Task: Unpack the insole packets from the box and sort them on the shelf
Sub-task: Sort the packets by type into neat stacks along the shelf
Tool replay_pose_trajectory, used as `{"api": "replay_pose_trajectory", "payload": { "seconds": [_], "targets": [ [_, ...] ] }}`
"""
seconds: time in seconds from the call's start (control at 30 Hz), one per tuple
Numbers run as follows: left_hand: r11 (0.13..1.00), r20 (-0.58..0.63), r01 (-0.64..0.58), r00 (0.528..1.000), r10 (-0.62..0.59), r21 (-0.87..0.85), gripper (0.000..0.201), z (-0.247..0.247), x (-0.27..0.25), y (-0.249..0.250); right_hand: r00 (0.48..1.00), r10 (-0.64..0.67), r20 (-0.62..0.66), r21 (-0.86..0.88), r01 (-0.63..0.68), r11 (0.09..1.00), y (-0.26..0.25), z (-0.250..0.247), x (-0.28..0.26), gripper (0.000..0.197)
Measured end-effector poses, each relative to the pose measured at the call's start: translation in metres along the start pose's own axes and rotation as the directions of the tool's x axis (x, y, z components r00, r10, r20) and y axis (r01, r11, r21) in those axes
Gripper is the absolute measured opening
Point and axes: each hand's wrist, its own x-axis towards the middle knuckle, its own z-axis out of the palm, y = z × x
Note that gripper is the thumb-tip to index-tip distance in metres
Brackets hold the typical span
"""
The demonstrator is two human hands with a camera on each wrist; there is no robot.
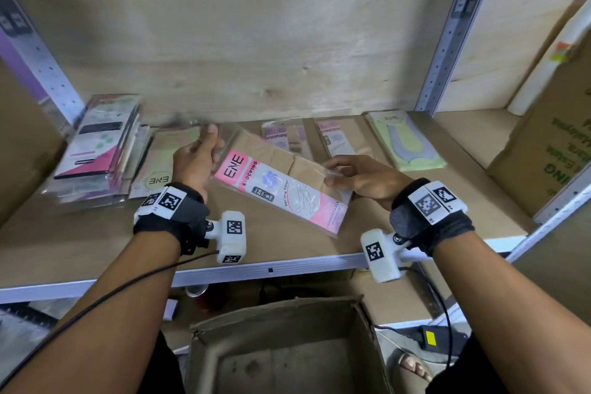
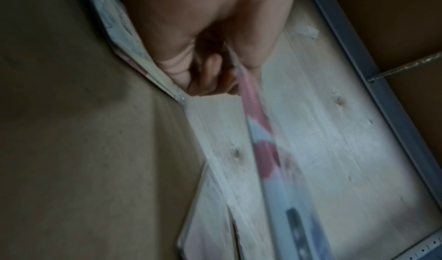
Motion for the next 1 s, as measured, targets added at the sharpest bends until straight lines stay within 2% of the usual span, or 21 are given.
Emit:
{"api": "replay_pose_trajectory", "payload": {
  "seconds": [0.1, 0.17, 0.23, 0.3, 0.4, 0.5, 0.57, 0.63, 0.7, 0.77, 0.87, 1.0],
  "targets": [
    [0.984, 0.18, 0.175, 0.969, -0.169, -0.023, 0.045, -0.003, -0.007, 0.005, 1.0, 0.0, 0.003, -0.003, 0.0, 1.0, 0.0, 0.003, 0.0, 0.035],
    [0.967, 0.279, 0.256, 0.929, -0.244, -0.007, 0.024, -0.006, -0.012, 0.006, 1.0, -0.008, 0.008, -0.001, 0.008, 1.0, 0.0, 0.005, 0.0, 0.035],
    [0.955, 0.322, 0.28, 0.899, -0.297, 0.097, 0.038, -0.01, -0.013, 0.003, 1.0, -0.019, 0.009, 0.011, 0.019, 1.0, 0.001, 0.006, 0.0, 0.035],
    [0.943, 0.371, 0.274, 0.87, -0.326, 0.187, 0.038, -0.014, -0.018, 0.002, 0.999, -0.029, 0.012, 0.039, 0.029, 0.999, 0.0, 0.005, 0.0, 0.036],
    [0.937, 0.379, 0.311, 0.857, -0.349, 0.16, 0.029, -0.016, -0.019, 0.002, 0.999, -0.041, 0.002, 0.102, 0.041, 0.994, 0.001, 0.003, 0.0, 0.037],
    [0.949, 0.369, 0.303, 0.875, -0.312, 0.083, 0.031, -0.007, -0.021, 0.006, 0.999, -0.046, -0.015, 0.163, 0.048, 0.986, 0.003, -0.001, 0.0, 0.037],
    [0.932, 0.306, 0.357, 0.895, -0.324, -0.06, 0.038, -0.001, -0.019, 0.008, 0.999, -0.04, -0.028, 0.208, 0.045, 0.977, 0.005, -0.004, 0.001, 0.034],
    [0.851, 0.257, 0.44, 0.891, -0.375, -0.285, 0.04, 0.004, -0.014, 0.007, 0.999, -0.026, -0.048, 0.266, 0.037, 0.963, 0.008, -0.006, 0.002, 0.026],
    [0.824, 0.191, 0.422, 0.906, -0.377, -0.379, 0.042, 0.008, -0.008, 0.002, 0.998, -0.011, -0.055, 0.337, 0.03, 0.941, 0.01, -0.009, 0.003, 0.02],
    [0.862, 0.151, 0.364, 0.931, -0.331, -0.353, 0.051, 0.014, -0.005, -0.003, 0.998, -0.009, -0.064, 0.39, 0.033, 0.92, 0.012, -0.012, 0.005, 0.017],
    [0.925, 0.291, 0.305, 0.928, -0.234, -0.227, 0.064, 0.032, -0.01, -0.005, 0.992, 0.008, -0.125, 0.447, 0.049, 0.893, 0.016, -0.018, 0.01, 0.025],
    [0.983, 0.423, 0.179, 0.893, -0.152, -0.025, 0.047, 0.066, -0.03, -0.009, 0.973, 0.081, -0.215, 0.526, 0.046, 0.849, 0.021, -0.025, 0.02, 0.025]
  ]
}}
